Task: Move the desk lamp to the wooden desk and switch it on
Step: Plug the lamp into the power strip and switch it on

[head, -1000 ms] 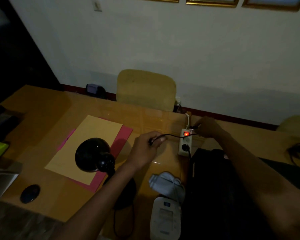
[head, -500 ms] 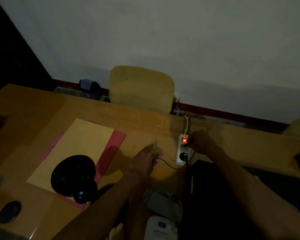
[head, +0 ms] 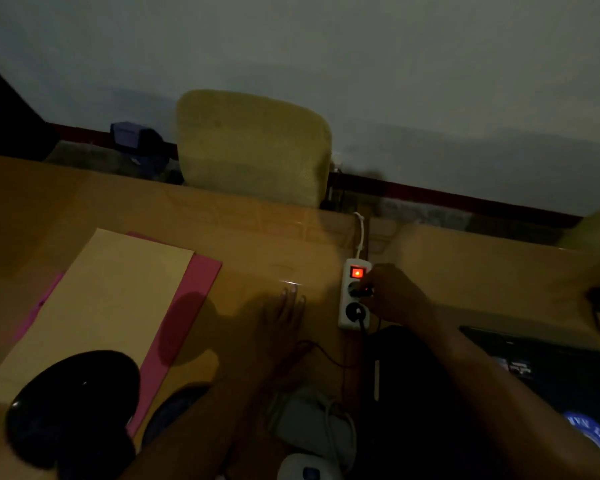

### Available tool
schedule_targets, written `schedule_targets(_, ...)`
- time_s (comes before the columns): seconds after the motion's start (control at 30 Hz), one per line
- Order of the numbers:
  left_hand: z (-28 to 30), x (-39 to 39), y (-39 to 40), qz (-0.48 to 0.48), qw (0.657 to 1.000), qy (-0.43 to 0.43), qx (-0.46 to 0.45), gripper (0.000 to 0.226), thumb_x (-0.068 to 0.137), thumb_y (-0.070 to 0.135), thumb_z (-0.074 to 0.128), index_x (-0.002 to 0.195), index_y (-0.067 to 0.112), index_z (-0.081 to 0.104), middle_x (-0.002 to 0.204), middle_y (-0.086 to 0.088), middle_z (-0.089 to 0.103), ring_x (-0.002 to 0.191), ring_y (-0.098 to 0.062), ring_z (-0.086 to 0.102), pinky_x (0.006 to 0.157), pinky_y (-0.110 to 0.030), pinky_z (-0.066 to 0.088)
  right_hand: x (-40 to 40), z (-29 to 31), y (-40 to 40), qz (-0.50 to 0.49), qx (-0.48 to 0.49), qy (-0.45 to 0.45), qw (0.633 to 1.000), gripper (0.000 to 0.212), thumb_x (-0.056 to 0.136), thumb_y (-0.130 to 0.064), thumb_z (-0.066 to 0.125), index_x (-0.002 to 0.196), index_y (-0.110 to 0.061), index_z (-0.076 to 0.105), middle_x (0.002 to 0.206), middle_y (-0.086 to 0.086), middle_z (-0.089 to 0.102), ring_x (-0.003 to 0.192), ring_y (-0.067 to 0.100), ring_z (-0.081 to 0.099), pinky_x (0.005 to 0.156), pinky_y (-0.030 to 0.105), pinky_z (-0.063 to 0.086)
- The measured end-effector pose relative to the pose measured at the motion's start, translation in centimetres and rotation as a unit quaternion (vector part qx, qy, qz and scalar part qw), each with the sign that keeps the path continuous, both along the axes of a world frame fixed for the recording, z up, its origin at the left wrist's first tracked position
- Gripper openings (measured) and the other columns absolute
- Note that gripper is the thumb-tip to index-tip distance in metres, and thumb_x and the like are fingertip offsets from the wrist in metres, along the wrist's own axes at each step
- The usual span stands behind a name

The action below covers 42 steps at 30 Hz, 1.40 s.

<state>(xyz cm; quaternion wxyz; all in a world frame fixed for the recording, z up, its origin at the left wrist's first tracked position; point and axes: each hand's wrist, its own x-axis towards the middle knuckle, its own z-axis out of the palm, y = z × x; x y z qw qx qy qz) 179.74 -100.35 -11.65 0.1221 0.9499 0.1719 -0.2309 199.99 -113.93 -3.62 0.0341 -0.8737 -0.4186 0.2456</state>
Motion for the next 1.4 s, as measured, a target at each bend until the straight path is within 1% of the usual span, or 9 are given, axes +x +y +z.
schedule_targets(0.23, -0.1, 0.1, -1.1, 0.034, 0.998, -0.041, 0.024, 0.105, 0.072, 0.078, 0.01, 0.156, 0.015, 0.002, 0.164, -0.011, -0.007, 0.15, -0.041, -0.006, 0.117, -0.067, 0.01, 0.8, -0.4, 0.0, 0.028, -0.032, 0.022, 0.999, 0.031, 0.087, -0.02, 0.074, 0.118, -0.023, 0.075, 0.126, 0.009, 0.067, 0.111, 0.026, 0.067, 0.094, 0.032, 0.053)
schedule_targets(0.37, -0.7, -0.1, -1.1, 0.034, 0.998, -0.042, -0.021, 0.11, 0.066, 0.081, 0.003, 0.155, 0.017, -0.009, 0.164, -0.012, -0.015, 0.151, -0.039, -0.013, 0.117, -0.066, -0.005, 0.6, -0.5, 0.4, 0.006, -0.016, 0.021, 1.0, 0.027, 0.086, -0.018, 0.074, 0.113, -0.018, 0.077, 0.12, 0.01, 0.071, 0.107, 0.025, 0.068, 0.089, 0.027, 0.051)
schedule_targets(0.47, -1.1, -0.1, -1.1, 0.042, 0.997, -0.069, -0.019, 0.112, 0.067, 0.082, 0.006, 0.154, 0.013, -0.007, 0.164, -0.014, -0.003, 0.15, -0.043, -0.002, 0.114, -0.072, -0.001, 0.3, -0.6, 0.1, -0.033, 0.021, 0.019, 0.999, 0.027, 0.083, -0.02, 0.079, 0.109, -0.015, 0.079, 0.113, 0.009, 0.075, 0.1, 0.022, 0.07, 0.08, 0.021, 0.044)
schedule_targets(0.6, -1.8, -0.2, -0.9, 0.039, 0.997, -0.064, -0.019, 0.111, 0.07, 0.082, 0.012, 0.154, 0.013, -0.009, 0.165, -0.014, 0.001, 0.151, -0.041, 0.003, 0.115, -0.07, 0.002, 0.0, -0.6, -0.7, -0.122, 0.066, 0.052, 0.989, 0.025, 0.078, -0.025, 0.085, 0.102, -0.022, 0.08, 0.112, 0.004, 0.074, 0.089, 0.015, 0.071, 0.082, 0.031, 0.058)
schedule_targets(0.73, -1.3, -0.3, -1.3, 0.04, 0.996, -0.078, -0.016, 0.105, 0.072, 0.08, 0.021, 0.15, 0.011, 0.034, 0.158, -0.017, 0.03, 0.145, -0.042, 0.03, 0.108, -0.074, 0.023, 0.0, -0.7, -1.0, -0.069, 0.031, 0.042, 0.996, 0.025, 0.081, -0.022, 0.081, 0.106, -0.023, 0.08, 0.111, 0.004, 0.077, 0.095, 0.014, 0.072, 0.081, 0.021, 0.051)
schedule_targets(0.83, -1.1, -0.3, -1.2, 0.038, 0.996, -0.077, 0.023, 0.103, 0.072, 0.08, 0.02, 0.144, 0.011, 0.046, 0.152, -0.017, 0.044, 0.139, -0.036, 0.044, 0.101, -0.071, 0.038, 0.1, -0.3, -0.5, -0.056, 0.018, 0.041, 0.997, 0.027, 0.083, -0.026, 0.08, 0.109, -0.021, 0.079, 0.113, 0.005, 0.076, 0.097, 0.015, 0.073, 0.09, 0.031, 0.058)
schedule_targets(0.97, -2.7, -0.5, -0.8, 0.04, 0.995, -0.092, -0.015, 0.107, 0.072, 0.083, 0.018, 0.154, 0.014, 0.004, 0.162, -0.011, -0.002, 0.151, -0.021, -0.017, 0.117, -0.065, 0.003, -0.1, -0.1, 0.3, -0.058, 0.004, 0.034, 0.998, 0.026, 0.083, -0.023, 0.079, 0.108, -0.017, 0.079, 0.112, 0.008, 0.076, 0.098, 0.018, 0.073, 0.091, 0.034, 0.059)
schedule_targets(1.27, -2.5, -0.5, -0.7, 0.035, 0.998, -0.054, 0.002, 0.106, 0.073, 0.084, 0.012, 0.151, 0.02, -0.019, 0.163, -0.008, -0.02, 0.152, -0.034, -0.015, 0.119, -0.062, -0.005, -0.1, -0.6, 1.7, -0.097, 0.031, 0.015, 0.995, 0.029, 0.085, -0.026, 0.074, 0.109, -0.011, 0.079, 0.116, 0.01, 0.074, 0.108, 0.025, 0.069, 0.095, 0.028, 0.052)
schedule_targets(1.4, -1.6, -0.3, -1.0, 0.038, 0.998, -0.041, 0.008, 0.102, 0.085, 0.078, 0.032, 0.151, 0.02, -0.02, 0.164, -0.009, -0.022, 0.152, -0.031, -0.016, 0.12, -0.06, -0.002, 0.9, 0.2, 0.3, -0.152, 0.061, 0.013, 0.986, 0.031, 0.075, -0.029, 0.086, 0.1, -0.01, 0.08, 0.104, 0.008, 0.078, 0.082, 0.008, 0.07, 0.067, 0.009, 0.047)
